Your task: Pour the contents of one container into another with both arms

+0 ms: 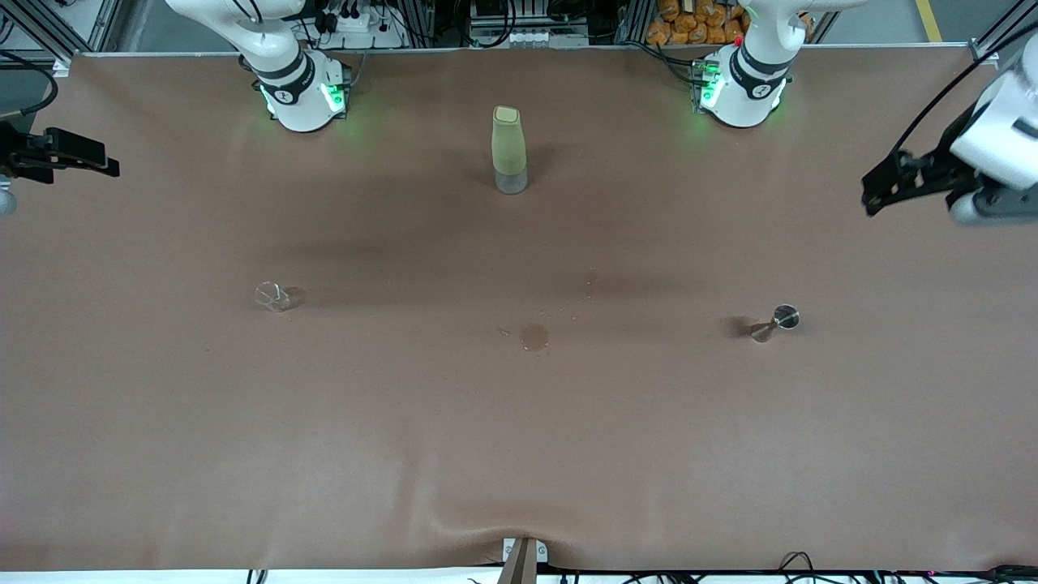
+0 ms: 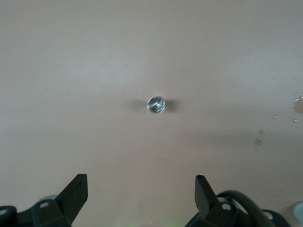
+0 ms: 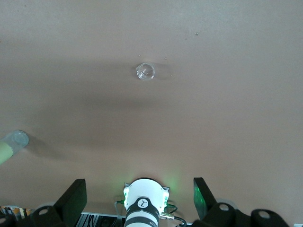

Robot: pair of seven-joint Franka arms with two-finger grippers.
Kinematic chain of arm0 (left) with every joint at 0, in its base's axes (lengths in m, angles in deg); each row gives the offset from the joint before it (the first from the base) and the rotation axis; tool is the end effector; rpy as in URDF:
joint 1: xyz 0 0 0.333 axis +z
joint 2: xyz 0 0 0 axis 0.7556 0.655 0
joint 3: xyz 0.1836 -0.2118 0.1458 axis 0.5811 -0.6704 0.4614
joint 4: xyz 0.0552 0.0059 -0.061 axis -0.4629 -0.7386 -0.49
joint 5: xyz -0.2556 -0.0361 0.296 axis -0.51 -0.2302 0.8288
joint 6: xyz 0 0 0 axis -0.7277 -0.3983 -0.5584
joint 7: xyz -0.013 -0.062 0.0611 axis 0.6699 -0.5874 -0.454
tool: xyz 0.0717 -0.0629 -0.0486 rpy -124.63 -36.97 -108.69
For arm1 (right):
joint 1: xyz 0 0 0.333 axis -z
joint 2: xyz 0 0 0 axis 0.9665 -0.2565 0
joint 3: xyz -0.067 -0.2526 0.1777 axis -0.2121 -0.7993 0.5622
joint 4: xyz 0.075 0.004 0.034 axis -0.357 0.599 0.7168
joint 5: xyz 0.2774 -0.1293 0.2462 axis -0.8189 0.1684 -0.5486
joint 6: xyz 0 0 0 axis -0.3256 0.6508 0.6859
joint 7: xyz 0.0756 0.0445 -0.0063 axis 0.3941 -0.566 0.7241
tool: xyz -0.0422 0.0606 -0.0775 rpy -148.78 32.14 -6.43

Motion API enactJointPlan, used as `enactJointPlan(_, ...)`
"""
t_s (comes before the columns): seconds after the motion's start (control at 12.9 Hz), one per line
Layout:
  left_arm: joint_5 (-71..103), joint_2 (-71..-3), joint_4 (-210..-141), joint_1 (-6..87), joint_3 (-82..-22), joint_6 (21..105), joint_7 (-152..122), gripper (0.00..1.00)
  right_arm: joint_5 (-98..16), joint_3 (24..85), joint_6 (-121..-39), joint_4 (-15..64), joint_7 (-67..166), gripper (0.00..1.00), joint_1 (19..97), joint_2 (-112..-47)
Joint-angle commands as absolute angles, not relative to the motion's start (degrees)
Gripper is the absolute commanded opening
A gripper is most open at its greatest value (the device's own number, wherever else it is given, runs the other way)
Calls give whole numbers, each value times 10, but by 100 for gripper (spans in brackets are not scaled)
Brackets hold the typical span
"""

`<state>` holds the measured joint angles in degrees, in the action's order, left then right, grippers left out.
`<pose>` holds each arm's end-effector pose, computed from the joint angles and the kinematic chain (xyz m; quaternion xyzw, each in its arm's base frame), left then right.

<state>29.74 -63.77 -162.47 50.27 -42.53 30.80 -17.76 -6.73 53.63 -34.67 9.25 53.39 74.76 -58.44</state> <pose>0.5354 -0.0654 0.6587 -0.9991 -0.0139 -0.0061 0.0405 0.5271 -0.0481 0.6252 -0.9894 -0.0293 0.1369 0.0398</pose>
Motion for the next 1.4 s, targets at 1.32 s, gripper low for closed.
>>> enactJointPlan(1.32, 256, -709, -1772, 510, -389, 419, -144, 100, -42, 570, -407, 93, 524, 100, 765, -581)
